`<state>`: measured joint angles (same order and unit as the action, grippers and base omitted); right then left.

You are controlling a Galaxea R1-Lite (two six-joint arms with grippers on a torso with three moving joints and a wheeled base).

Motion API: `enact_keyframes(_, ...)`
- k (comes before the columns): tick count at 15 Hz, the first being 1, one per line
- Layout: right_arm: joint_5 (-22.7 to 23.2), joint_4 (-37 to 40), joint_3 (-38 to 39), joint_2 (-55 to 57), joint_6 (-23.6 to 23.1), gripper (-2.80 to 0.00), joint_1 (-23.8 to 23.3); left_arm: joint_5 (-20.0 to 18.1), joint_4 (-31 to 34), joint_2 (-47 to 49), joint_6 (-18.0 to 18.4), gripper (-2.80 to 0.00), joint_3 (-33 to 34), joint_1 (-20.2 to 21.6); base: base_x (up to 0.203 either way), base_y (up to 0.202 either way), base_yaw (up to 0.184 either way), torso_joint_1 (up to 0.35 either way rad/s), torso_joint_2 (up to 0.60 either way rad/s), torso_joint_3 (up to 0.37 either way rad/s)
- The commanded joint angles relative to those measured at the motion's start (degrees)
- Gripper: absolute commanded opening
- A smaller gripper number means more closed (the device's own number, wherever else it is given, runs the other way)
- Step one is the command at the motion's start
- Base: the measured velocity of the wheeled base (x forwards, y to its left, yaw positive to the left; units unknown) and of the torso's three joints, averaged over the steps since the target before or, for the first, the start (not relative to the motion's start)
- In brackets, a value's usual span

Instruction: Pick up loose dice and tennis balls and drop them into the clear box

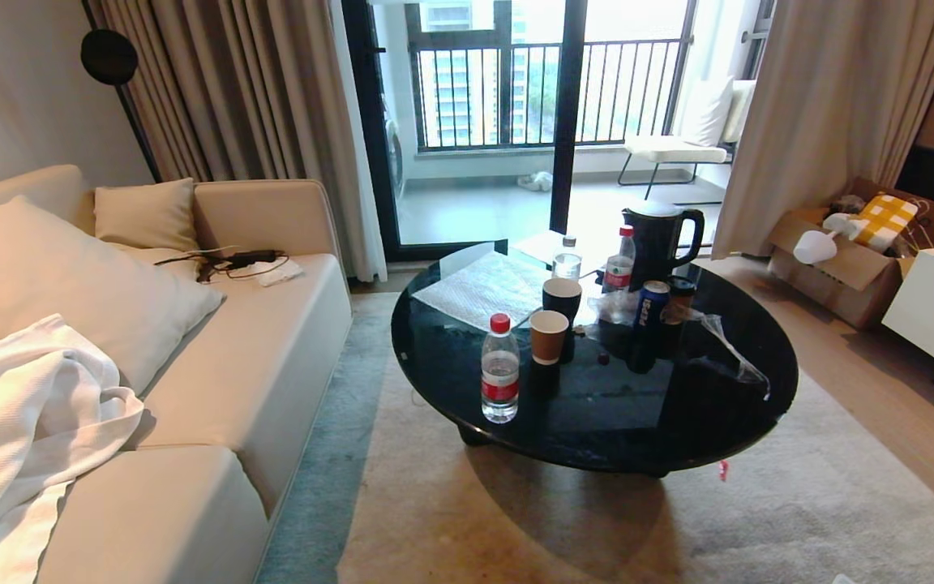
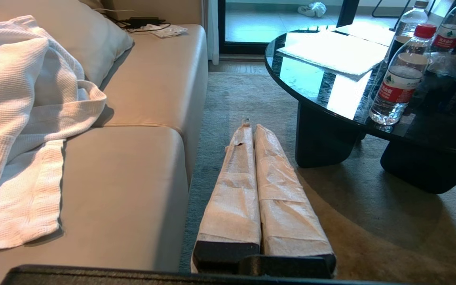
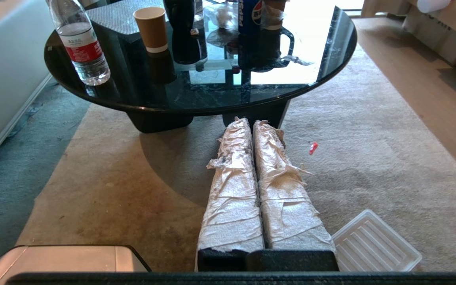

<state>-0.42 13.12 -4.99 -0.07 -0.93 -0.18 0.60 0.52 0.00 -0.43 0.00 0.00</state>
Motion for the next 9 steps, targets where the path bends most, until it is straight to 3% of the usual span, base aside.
enact_keyframes(1, 0.0, 0.0, 0.0, 0.0, 0.0, -2.8, 0.0, 0.0, 0.0, 0.0, 0.0, -2.8, 0.0, 0.0, 0.0, 0.0, 0.0, 0.0, 0.0, 0.0)
enact_keyframes(9, 0.0, 0.0, 0.0, 0.0, 0.0, -2.8, 0.0, 0.0, 0.0, 0.0, 0.0, -2.8, 0.0, 0.0, 0.0, 0.0, 0.0, 0.0, 0.0, 0.0)
